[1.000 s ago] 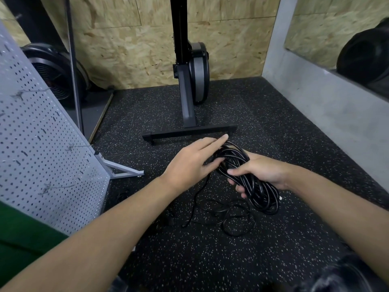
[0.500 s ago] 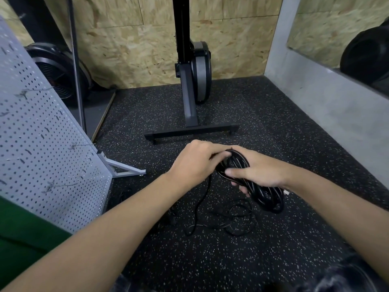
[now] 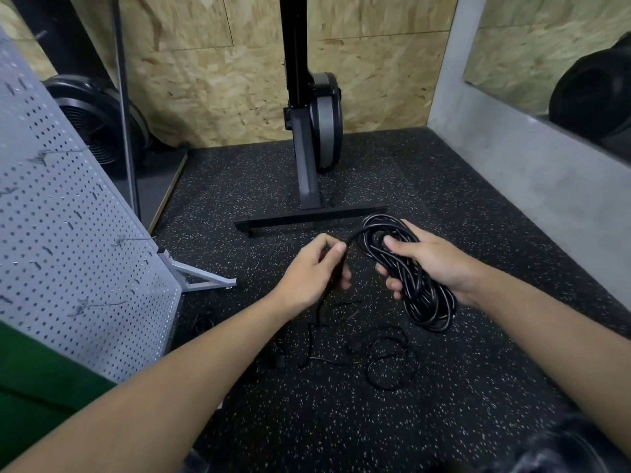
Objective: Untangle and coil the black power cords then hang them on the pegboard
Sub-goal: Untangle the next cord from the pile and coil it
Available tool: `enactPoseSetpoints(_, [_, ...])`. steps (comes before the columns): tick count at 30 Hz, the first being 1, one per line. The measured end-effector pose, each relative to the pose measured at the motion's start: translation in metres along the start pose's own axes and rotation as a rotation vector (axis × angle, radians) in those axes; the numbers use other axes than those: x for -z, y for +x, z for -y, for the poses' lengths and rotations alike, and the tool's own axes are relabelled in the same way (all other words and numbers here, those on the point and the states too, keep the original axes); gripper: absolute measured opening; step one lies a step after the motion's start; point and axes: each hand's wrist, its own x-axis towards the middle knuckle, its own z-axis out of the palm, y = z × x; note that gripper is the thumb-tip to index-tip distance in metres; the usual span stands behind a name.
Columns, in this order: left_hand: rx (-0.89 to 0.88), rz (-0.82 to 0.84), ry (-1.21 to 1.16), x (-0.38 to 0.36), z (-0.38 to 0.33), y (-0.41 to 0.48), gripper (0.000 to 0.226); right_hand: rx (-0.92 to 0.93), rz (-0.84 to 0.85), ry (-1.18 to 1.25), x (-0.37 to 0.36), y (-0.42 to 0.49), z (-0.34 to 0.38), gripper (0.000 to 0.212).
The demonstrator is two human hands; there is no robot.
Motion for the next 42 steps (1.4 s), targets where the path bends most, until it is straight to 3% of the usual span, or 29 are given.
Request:
enactPoseSetpoints(6, [-0.011, -0.287, 0.001, -0.009, -0.016, -0.001, 0.026, 0.046, -0.148, -0.143, -0.009, 0.009, -0.011, 0.036])
enactPoseSetpoints(14, [0.090, -0.225, -0.085, -0.020, -0.017, 0.002, 0.015, 0.185, -0.203, -0.295, -0.016, 0.011, -0.017, 0.076])
enactPoseSetpoints(17, [0.053, -0.209, -0.067, -0.017, -0.023, -0.001, 0.011, 0.207, -0.215, -0.335, -0.015, 0.013, -0.017, 0.086])
enactPoseSetpoints(22, [-0.021, -0.137, 0.001, -0.009, -0.027, 0.000, 0.015, 0.178, -0.208, -0.295, -0.018, 0.012, -0.017, 0.087])
enactPoseSetpoints(25, [-0.078, -0.241, 0.110, -0.012, -0.027, 0.000, 0.020, 0.135, -0.200, -0.209, -0.024, 0.013, -0.015, 0.077])
enactPoseSetpoints(27, [-0.008, -0.272, 0.075, -0.011, -0.022, 0.001, 0.022, 0.113, -0.194, -0.057, -0.024, 0.013, -0.011, 0.069])
enactPoseSetpoints(30, [0.109, 0.097, 0.018, -0.009, -0.010, 0.001, 0.020, 0.135, -0.210, 0.161, -0.019, 0.016, -0.005, 0.057])
enactPoseSetpoints(32, [0.220, 0.402, -0.054, -0.012, -0.006, -0.002, 0.035, 0.181, -0.224, 0.209, -0.015, 0.017, -0.005, 0.053])
enactPoseSetpoints(34, [0.295, 0.578, -0.076, -0.014, -0.004, -0.003, 0.043, 0.213, -0.246, 0.227, -0.010, 0.017, -0.004, 0.053])
enactPoseSetpoints(38, [0.290, 0.662, -0.067, -0.012, 0.002, 0.000, 0.038, 0.243, -0.336, 0.242, 0.000, 0.017, -0.002, 0.058])
enactPoseSetpoints(42, [0.049, 0.472, 0.092, -0.006, 0.005, 0.002, 0.030, 0.251, -0.447, 0.199, 0.009, 0.017, -0.001, 0.068])
